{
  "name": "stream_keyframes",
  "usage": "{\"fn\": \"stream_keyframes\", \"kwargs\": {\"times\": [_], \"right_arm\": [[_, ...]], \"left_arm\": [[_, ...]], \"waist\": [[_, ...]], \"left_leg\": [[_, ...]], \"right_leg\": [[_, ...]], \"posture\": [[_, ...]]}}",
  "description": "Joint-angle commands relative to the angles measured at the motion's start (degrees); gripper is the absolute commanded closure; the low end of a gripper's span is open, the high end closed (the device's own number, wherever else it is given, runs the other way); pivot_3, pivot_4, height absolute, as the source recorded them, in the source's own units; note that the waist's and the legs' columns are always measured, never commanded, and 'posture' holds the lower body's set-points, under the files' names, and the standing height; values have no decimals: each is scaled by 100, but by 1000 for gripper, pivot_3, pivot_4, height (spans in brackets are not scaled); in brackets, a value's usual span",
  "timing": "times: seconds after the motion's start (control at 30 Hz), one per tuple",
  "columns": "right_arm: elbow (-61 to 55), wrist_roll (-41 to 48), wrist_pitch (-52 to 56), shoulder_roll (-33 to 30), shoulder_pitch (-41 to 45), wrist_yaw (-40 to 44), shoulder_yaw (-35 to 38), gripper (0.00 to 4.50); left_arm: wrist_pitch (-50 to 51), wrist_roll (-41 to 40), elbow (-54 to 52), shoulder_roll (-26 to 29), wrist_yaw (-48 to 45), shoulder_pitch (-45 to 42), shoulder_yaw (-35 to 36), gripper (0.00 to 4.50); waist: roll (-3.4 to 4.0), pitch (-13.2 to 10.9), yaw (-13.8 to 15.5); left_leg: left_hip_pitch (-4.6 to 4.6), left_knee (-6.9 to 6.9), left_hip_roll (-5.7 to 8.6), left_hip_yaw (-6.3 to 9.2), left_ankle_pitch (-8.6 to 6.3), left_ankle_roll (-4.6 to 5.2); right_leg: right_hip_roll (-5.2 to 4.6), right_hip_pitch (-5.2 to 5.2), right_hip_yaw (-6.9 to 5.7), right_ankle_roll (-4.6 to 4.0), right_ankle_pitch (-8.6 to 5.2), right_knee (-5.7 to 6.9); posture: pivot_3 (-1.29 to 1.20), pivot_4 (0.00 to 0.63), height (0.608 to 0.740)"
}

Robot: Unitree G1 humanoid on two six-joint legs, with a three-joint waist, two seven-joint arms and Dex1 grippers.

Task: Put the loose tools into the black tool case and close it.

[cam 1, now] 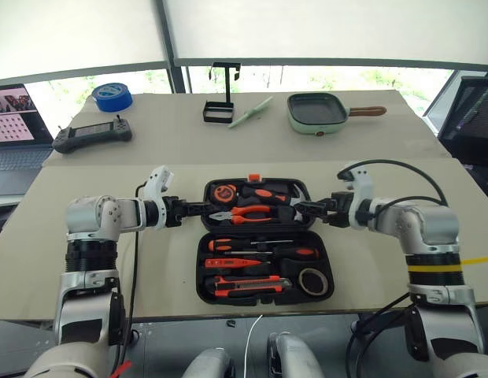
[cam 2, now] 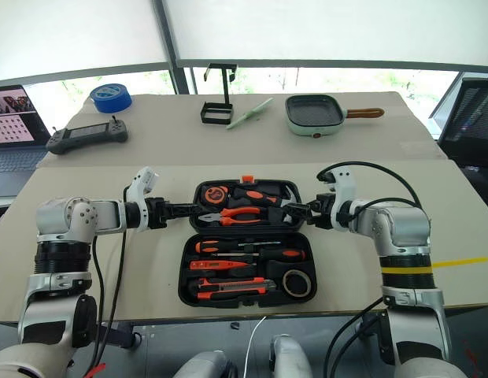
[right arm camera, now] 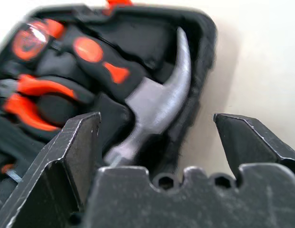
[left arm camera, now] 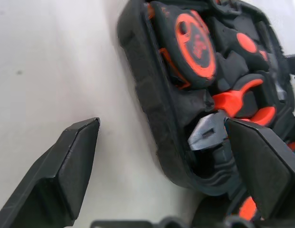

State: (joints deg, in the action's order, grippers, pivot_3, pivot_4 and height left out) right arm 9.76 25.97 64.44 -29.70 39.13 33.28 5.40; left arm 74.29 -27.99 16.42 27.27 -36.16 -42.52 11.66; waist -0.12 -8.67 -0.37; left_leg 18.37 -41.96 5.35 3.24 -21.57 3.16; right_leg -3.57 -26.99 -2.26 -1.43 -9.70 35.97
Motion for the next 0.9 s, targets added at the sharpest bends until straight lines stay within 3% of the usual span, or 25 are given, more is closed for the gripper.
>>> {"fn": "stream_keyframes", "kwargs": {"times": [0.03,0.33,0.8,0.9], "right_arm": [[145,-68,-146,24,185,-165,127,1087],[-210,22,-5,-92,-15,-93,69,4151],[-300,65,3,93,105,-286,160,4342],[-266,-28,-362,206,246,-402,194,4342]], "left_arm": [[-177,-6,-43,-34,91,-51,-44,1104],[-179,-169,-307,-1,53,106,-107,4410],[-199,-439,-725,-79,-78,188,-94,4470],[-994,-254,-998,-149,-107,283,-158,4470]], "waist": [[0,0,-12],[2,1,-29],[2,1,-28],[2,1,-31]], "left_leg": [[-1,0,3,-1,1,-1],[-12,0,3,-3,10,-19],[-13,0,4,-3,11,-20],[-13,0,4,-3,11,-20]], "right_leg": [[0,0,0,0,0,-2],[-4,3,0,-2,-1,-7],[-9,5,7,-3,-1,-8],[-9,5,10,-3,-1,-8]], "posture": [[0,150,740],[0,150,740],[0,150,740],[0,150,740]]}}
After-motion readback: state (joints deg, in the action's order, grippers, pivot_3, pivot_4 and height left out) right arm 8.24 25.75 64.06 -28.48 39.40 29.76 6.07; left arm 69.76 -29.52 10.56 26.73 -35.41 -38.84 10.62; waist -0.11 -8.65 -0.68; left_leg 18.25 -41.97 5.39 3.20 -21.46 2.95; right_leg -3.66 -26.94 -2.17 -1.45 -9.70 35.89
